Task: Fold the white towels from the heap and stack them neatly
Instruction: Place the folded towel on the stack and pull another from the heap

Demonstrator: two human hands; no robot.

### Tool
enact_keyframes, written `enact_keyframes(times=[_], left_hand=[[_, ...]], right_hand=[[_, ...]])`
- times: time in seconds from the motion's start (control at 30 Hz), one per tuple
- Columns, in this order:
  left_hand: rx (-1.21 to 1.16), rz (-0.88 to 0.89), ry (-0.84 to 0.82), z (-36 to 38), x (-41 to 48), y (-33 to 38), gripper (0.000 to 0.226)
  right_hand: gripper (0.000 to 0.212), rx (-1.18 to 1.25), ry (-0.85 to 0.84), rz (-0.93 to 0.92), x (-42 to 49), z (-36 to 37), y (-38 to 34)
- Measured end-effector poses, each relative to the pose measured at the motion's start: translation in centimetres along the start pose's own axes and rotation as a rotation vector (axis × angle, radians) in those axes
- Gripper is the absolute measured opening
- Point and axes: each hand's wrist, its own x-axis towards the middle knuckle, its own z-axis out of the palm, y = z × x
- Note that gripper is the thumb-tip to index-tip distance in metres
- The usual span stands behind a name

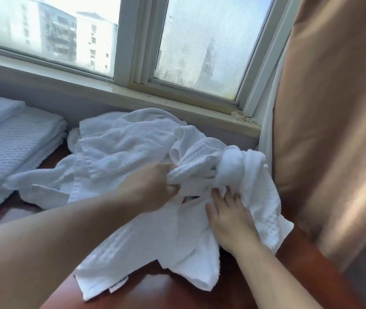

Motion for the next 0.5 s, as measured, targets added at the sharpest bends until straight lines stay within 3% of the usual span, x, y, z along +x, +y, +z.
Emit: enact_keyframes(times=[0.1,0.27,0.5], left_hand=[[-0.075,0.009,0.104,-1.3,-1.4,-2.5,0.013],[-0.175,-0.046,0.170,-4.2,-5.2,-5.9,0.027],[-0.211,0.010,0.419,-7.1,-6.7,-5.9,0.020]], right_hand=[[0.057,-0.082,-0.047,-0.038,1.9,0.2,0.1],[0.048,0.295,0.014,0.000,4.7,-0.3,-1.0],[0.074,0.048,0.211,0.109,3.1,0.5,-3.9]])
